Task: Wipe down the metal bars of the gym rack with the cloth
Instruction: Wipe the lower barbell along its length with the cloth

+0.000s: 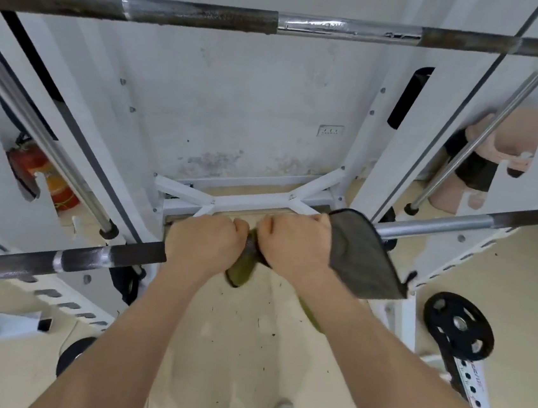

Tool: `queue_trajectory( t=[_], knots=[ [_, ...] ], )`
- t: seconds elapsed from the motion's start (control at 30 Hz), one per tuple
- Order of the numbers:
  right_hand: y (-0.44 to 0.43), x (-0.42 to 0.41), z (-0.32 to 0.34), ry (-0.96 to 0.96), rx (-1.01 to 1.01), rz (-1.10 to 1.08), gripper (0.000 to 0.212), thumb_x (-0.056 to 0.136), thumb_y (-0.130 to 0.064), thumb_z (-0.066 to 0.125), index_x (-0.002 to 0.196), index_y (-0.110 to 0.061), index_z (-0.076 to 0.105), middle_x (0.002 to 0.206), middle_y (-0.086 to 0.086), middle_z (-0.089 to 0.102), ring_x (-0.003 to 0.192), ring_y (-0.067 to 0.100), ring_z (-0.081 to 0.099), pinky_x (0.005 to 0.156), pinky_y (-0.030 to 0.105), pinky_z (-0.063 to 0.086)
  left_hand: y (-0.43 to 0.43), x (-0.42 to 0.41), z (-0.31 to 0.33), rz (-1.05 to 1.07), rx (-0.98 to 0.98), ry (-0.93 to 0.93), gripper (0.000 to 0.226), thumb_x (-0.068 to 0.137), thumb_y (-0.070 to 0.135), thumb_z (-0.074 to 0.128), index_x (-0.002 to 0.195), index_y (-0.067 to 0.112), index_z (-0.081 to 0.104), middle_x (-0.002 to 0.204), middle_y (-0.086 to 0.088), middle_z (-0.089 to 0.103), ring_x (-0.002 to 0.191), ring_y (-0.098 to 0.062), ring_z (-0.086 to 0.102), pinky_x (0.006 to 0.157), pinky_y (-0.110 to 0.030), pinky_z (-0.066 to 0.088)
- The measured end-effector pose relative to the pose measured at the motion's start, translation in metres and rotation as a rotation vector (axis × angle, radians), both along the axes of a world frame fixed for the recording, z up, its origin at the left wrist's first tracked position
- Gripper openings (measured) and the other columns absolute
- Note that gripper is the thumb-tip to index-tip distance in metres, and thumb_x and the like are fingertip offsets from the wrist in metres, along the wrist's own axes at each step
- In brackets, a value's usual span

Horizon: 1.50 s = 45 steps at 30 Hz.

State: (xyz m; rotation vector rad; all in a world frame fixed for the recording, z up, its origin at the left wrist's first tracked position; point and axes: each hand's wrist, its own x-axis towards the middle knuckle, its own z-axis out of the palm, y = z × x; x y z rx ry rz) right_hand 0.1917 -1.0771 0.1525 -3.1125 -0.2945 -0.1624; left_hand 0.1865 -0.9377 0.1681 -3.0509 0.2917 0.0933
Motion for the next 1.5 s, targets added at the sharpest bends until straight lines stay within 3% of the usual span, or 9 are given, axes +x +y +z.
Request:
queue_trajectory(
  t=[0.17,0.37,0.53,0.73,0.87,1.0,1.2,1.33,1.5],
  knots=[
    [-0.048,0.0,-0.01,-0.183,0.143,0.0,0.045,0.089,-0.038,0.035,0.047,-0.022,0.026,0.041,-0.006,0.03,0.042,0.018,0.032,0.068,0.033,0.037,0.004,-0.009,-0.011,-0.138,0.155,-0.147,0.015,0.075,0.015,0.07,0.088,0.009,0.07,0.044,-0.001,0.021,0.035,-0.018,0.027,0.043,-0.017,0.026],
    [-0.181,0.024,0.0,-0.093,-0.144,-0.19,0.03,0.086,-0.031,0.024,0.07,-0.016,0.045,0.061,-0.003,0.042,0.063,0.027,0.048,0.071,0.034,0.026,0.001,-0.015,-0.014,-0.147,0.35,-0.2,0.04,0.093,0.009,0.042,0.132,0.016,0.044,0.072,0.001,0.055,0.055,-0.022,0.05,0.046,-0.022,0.03],
    [-0.123,0.026,-0.003,-0.092,-0.158,-0.121,0.013,0.082,-0.016,0.053,0.073,-0.016,0.044,0.063,0.003,0.052,0.057,0.027,0.051,0.068,0.038,0.035,0.002,0.004,-0.011,-0.056,0.299,-0.071,0.042,0.093,0.004,0.04,0.135,0.012,0.041,0.08,-0.006,0.058,0.06,-0.025,0.047,0.045,-0.025,0.031],
    [-0.004,0.012,-0.019,-0.28,0.131,0.142,0.046,0.093,-0.025,0.02,0.055,-0.021,0.046,0.044,0.001,0.048,0.039,0.02,0.032,0.06,0.035,0.025,-0.027,0.008,0.0,0.223,-0.063,-0.026,0.021,0.098,0.015,0.04,0.108,0.006,0.056,0.09,-0.01,0.063,0.08,-0.03,0.063,0.063,-0.036,0.048],
    [-0.087,0.024,-0.022,-0.348,0.158,0.168,0.044,0.091,-0.034,0.036,0.052,-0.021,0.05,0.042,0.0,0.051,0.037,0.025,0.045,0.062,0.035,0.039,-0.094,-0.002,-0.015,0.186,-0.285,-0.399,0.014,0.087,0.02,0.059,0.094,0.01,0.065,0.081,-0.012,0.065,0.072,-0.035,0.062,0.06,-0.04,0.044],
    [-0.205,0.042,-0.019,-0.374,0.007,0.11,0.034,0.088,-0.035,0.033,0.056,-0.023,0.037,0.043,-0.003,0.047,0.038,0.024,0.046,0.061,0.033,0.029,-0.201,-0.008,-0.027,-0.008,-0.301,-0.293,0.033,0.093,0.039,0.042,0.123,0.03,0.053,0.112,0.011,0.063,0.105,-0.018,0.06,0.099,-0.046,0.038],
    [-0.346,0.065,-0.009,-0.152,-0.21,-0.048,0.044,0.088,-0.043,0.021,0.078,-0.019,0.057,0.063,-0.002,0.055,0.061,0.025,0.049,0.063,0.034,0.026,-0.319,0.015,-0.032,-0.141,-0.243,-0.253,0.046,0.095,0.044,0.035,0.128,0.02,0.054,0.118,0.004,0.063,0.107,-0.02,0.061,0.112,-0.052,0.027],
    [-0.326,0.057,-0.006,-0.195,-0.166,-0.109,0.021,0.079,-0.015,0.033,0.067,-0.019,0.05,0.051,-0.003,0.045,0.055,0.026,0.055,0.073,0.04,0.034,-0.324,0.028,-0.03,-0.108,-0.263,-0.231,0.044,0.098,0.042,0.022,0.104,0.02,0.059,0.093,0.002,0.064,0.089,-0.021,0.063,0.094,-0.036,0.039],
    [-0.25,0.032,-0.022,-0.329,0.195,-0.062,0.022,0.088,-0.028,0.052,0.067,-0.023,0.058,0.065,-0.003,0.059,0.067,0.023,0.056,0.077,0.041,0.039,-0.264,0.013,-0.019,-0.004,-0.375,-0.153,0.025,0.088,0.029,0.039,0.104,0.027,0.058,0.1,0.006,0.064,0.093,-0.023,0.056,0.076,-0.031,0.034]
  ],
)
